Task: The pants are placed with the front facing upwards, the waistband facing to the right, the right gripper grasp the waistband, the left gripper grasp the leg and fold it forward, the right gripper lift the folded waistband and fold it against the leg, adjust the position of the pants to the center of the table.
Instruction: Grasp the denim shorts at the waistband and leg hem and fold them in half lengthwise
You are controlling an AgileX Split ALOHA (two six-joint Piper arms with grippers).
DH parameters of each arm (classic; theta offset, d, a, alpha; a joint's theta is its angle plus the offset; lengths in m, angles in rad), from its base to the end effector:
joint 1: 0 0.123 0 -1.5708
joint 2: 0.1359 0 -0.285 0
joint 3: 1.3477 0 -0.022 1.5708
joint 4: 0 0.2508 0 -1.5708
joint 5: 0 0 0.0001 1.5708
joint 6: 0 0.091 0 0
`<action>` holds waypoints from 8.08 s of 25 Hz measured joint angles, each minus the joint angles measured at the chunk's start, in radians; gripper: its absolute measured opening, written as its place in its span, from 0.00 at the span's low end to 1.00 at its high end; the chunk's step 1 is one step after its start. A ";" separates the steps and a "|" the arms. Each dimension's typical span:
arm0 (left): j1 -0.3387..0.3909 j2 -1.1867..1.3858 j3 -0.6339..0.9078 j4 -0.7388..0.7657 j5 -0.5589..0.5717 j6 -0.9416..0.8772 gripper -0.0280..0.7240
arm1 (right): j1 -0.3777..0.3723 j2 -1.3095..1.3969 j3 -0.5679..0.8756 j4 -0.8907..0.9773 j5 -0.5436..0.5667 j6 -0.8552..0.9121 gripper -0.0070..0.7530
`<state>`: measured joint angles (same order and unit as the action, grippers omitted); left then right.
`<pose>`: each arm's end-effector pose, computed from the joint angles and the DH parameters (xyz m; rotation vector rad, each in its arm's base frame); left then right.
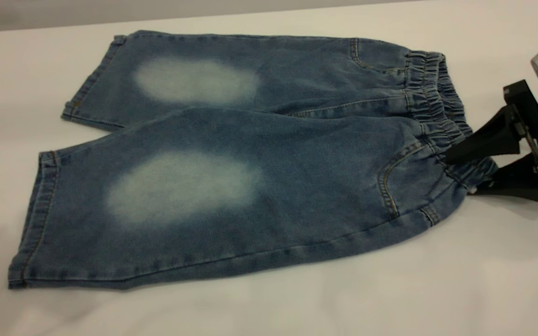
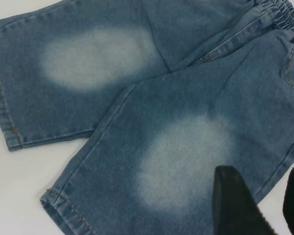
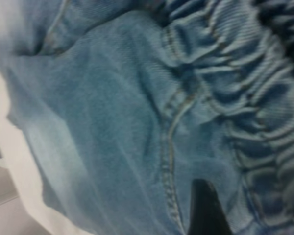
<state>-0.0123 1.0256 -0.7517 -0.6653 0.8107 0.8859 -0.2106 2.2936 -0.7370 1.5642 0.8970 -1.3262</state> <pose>0.1885 -0.0431 0.2969 0.6673 2.2664 -0.3865 0.2772 0.0135 0.0055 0.5488 2.7090 1.3311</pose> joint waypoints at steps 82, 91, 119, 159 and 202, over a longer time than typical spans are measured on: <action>-0.250 0.846 0.399 0.198 -0.909 0.575 0.39 | 0.002 0.000 0.002 0.180 0.324 -0.244 0.06; -0.250 0.734 0.400 0.198 -0.811 0.579 0.11 | 0.000 -0.027 0.018 0.181 0.324 -0.244 0.06; -0.249 0.060 0.514 0.190 -0.846 0.518 0.11 | -0.141 -0.123 0.430 0.182 0.326 -0.244 0.06; -0.248 0.991 -0.309 0.195 -1.147 0.466 0.11 | -0.137 -0.167 0.031 0.177 0.240 -0.094 0.08; -0.249 1.086 -0.309 0.191 -1.203 0.458 0.73 | -0.077 -0.112 -0.048 0.069 -0.028 0.231 0.58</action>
<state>-0.2613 2.1117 -1.0609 -0.4744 -0.3924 1.3438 -0.2877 2.1813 -0.7852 1.6333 0.8693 -1.0955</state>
